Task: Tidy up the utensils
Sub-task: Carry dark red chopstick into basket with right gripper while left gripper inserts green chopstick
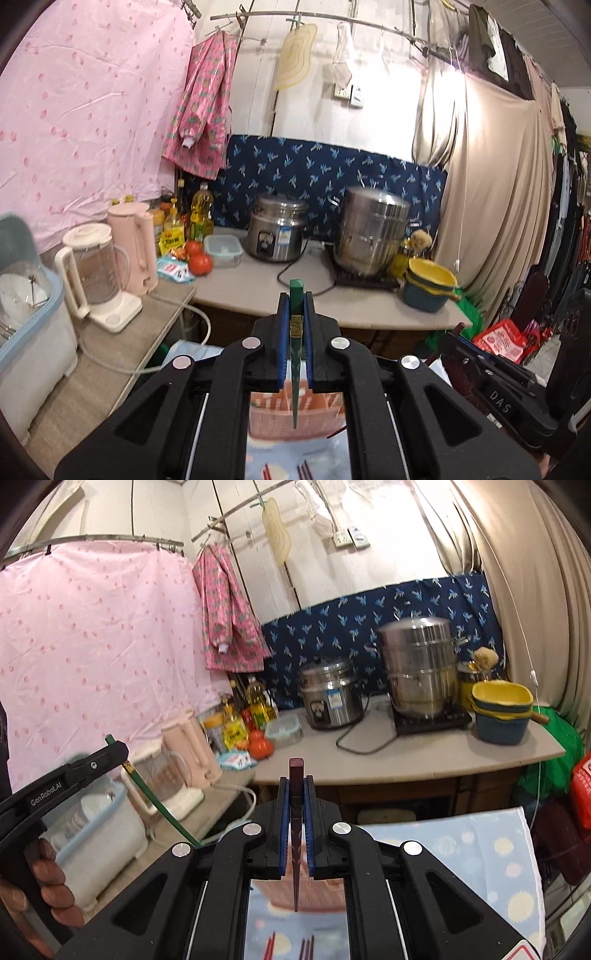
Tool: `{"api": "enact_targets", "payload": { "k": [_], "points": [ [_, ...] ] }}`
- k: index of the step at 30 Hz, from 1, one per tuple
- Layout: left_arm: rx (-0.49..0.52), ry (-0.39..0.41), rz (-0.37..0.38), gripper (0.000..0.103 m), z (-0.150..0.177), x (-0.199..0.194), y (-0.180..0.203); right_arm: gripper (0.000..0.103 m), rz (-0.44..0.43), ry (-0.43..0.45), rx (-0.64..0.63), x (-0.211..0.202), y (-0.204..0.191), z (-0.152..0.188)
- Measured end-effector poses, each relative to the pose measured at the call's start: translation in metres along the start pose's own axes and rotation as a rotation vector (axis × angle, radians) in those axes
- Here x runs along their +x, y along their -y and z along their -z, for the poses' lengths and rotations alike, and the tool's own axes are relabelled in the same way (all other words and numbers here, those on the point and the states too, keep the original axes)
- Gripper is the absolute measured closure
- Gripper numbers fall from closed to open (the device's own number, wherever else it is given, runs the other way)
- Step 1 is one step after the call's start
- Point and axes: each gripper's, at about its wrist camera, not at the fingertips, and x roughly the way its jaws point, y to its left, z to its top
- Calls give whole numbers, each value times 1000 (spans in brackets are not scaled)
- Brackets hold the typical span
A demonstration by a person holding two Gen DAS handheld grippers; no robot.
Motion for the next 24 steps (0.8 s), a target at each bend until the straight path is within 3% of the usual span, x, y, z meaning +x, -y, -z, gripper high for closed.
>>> {"api": "enact_targets", "payload": {
  "k": [6, 17, 24],
  "points": [
    [-22, -4, -5, 96, -7, 46, -4, 96, 24, 19, 18, 41, 7, -16],
    [-28, -212, -56, 96, 76, 111, -20, 96, 57, -194, 22, 108, 27, 58],
    [-19, -259, -96, 94, 100, 117, -22, 95, 72, -219, -6, 110, 22, 71]
  ]
}}
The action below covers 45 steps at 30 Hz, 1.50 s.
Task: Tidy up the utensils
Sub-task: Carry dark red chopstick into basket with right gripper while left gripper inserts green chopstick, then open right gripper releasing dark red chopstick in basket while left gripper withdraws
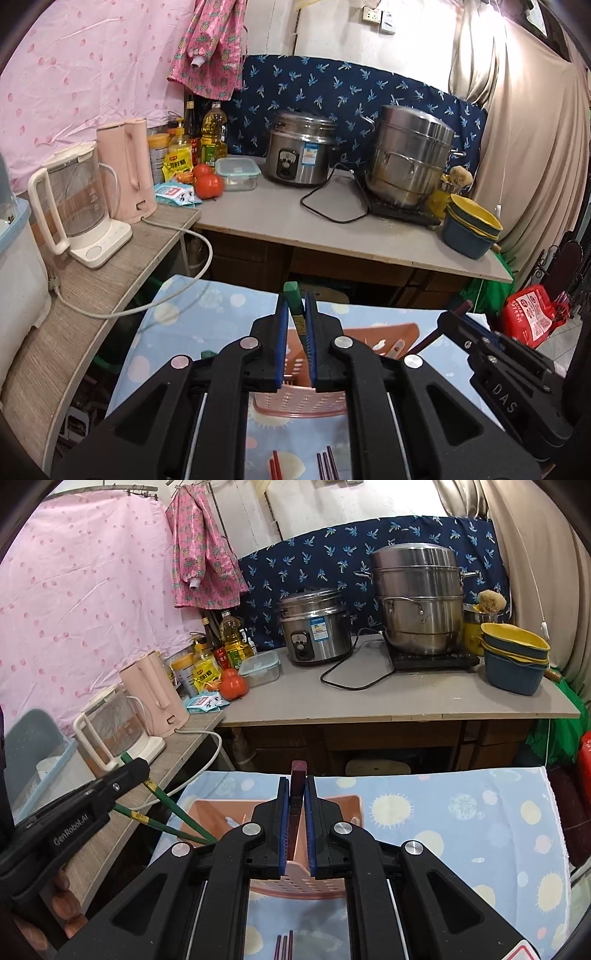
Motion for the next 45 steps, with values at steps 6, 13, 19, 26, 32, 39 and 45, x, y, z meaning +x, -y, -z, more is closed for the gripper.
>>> {"api": "enact_targets", "payload": {
  "k": [6, 13, 19, 26, 32, 39, 45],
  "points": [
    [14, 6, -41, 84, 8, -4, 2, 60, 39, 49, 6, -15, -1, 2],
    [6, 25, -65, 56, 12, -18, 1, 54, 30, 56, -2, -35, -5, 12],
    [3, 30, -77, 51, 19, -33, -2, 54, 17, 44, -3, -53, -7, 28],
    [-23, 23, -84, 51, 38, -57, -19, 54, 22, 8, -8, -73, -7, 58],
    [-51, -10, -96, 51, 65, -74, -36, 54, 23, -57, -6, -83, -7, 95],
    [-30, -89, -101, 51, 111, -85, -40, 54, 33, -144, -26, -89, -11, 141],
    [-9, -187, -86, 51, 161, -89, -38, 54, 46, -214, -40, -98, -11, 180]
  ]
}}
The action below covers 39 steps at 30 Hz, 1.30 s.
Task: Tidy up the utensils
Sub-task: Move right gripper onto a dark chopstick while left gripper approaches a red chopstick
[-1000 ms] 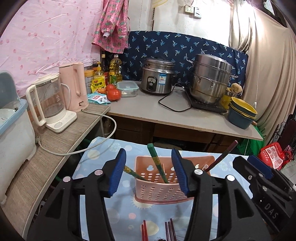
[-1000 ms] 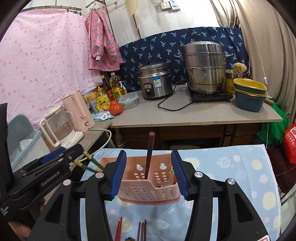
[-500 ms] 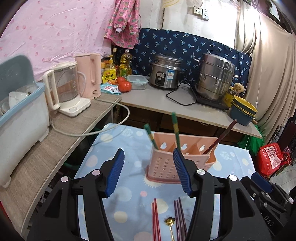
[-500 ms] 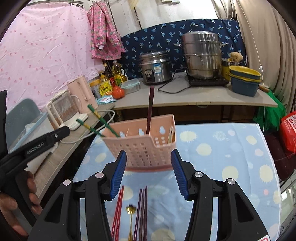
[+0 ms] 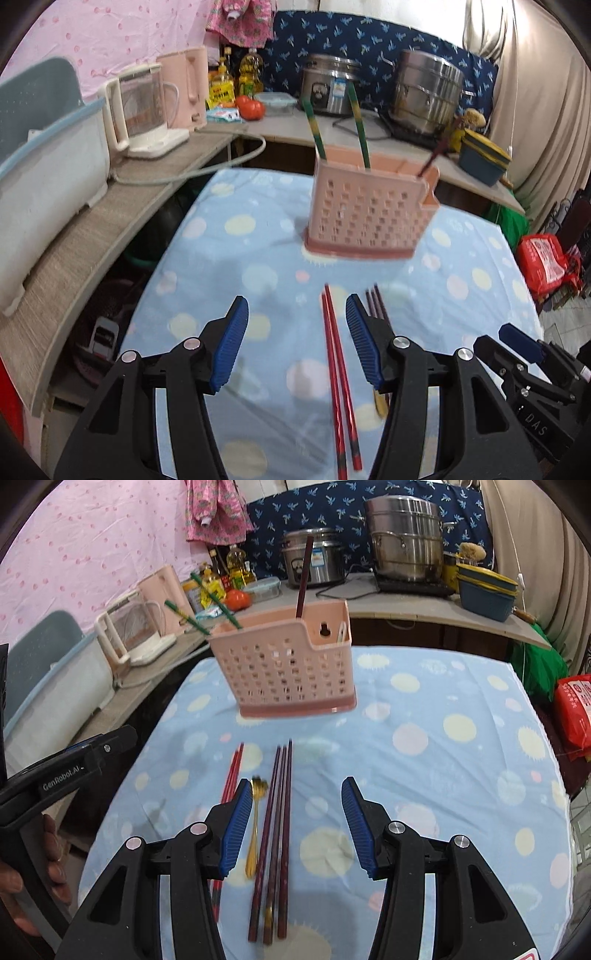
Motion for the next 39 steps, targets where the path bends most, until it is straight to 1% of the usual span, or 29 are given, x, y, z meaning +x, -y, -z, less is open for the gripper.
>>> {"api": "enact_targets", "payload": {
  "k": [9, 14, 17, 19, 25, 28, 31, 39],
  "points": [
    [33, -137, 16, 51, 69, 7, 2, 54, 19, -114, 0, 1, 2, 64],
    [48, -189, 26, 51, 101, 6, 1, 54, 30, -154, -13, 0, -1, 91],
    [64, -203, 36, 53, 116, 5, 6, 58, 31, -172, -21, 2, -4, 101],
    [75, -208, 45, 53, 123, 5, 10, 63, 30, -177, -23, 3, -4, 103],
    [102, -222, 67, 55, 130, 10, 21, 72, 29, -185, -36, 8, -7, 106],
    [103, -235, 75, 58, 132, 14, 23, 77, 26, -193, -48, 13, -11, 107],
    [97, -247, 76, 58, 133, 17, 22, 80, 22, -203, -55, 18, -14, 107],
    [93, -263, 78, 58, 134, 25, 19, 83, 30, -216, -55, 28, -13, 106]
  ]
}}
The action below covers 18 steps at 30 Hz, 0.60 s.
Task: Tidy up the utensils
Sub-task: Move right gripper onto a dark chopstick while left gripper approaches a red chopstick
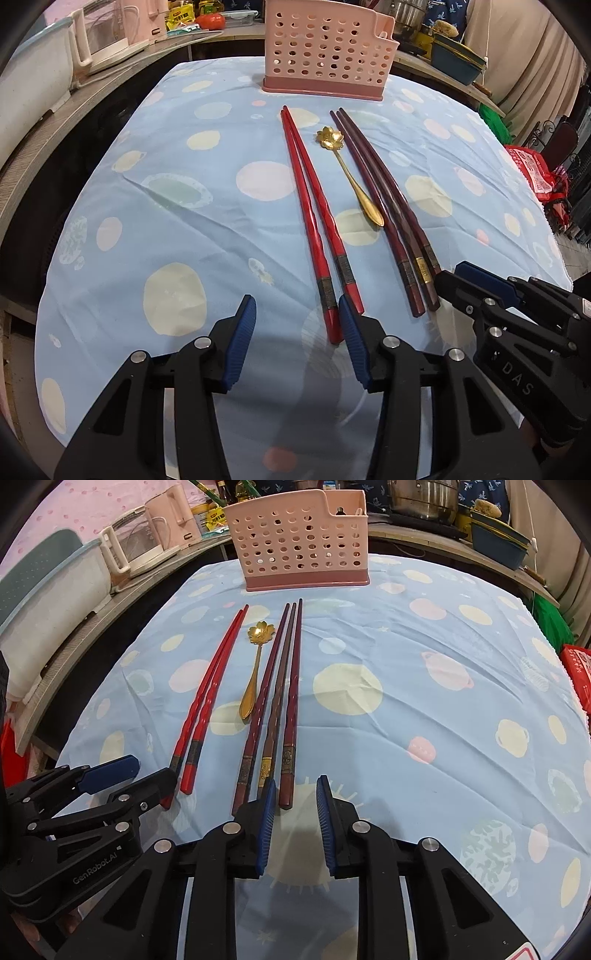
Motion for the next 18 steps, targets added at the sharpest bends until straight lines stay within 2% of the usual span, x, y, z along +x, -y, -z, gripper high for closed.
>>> {"api": "enact_targets", "payload": {
  "k": [6, 18],
  "points": [
    [11, 1, -16, 59, 0, 4, 2, 84, 8, -3, -10, 5, -1, -1],
    [12, 18, -36, 70, -2, 5, 0, 85, 40, 20, -58, 10, -8, -2]
  ]
}}
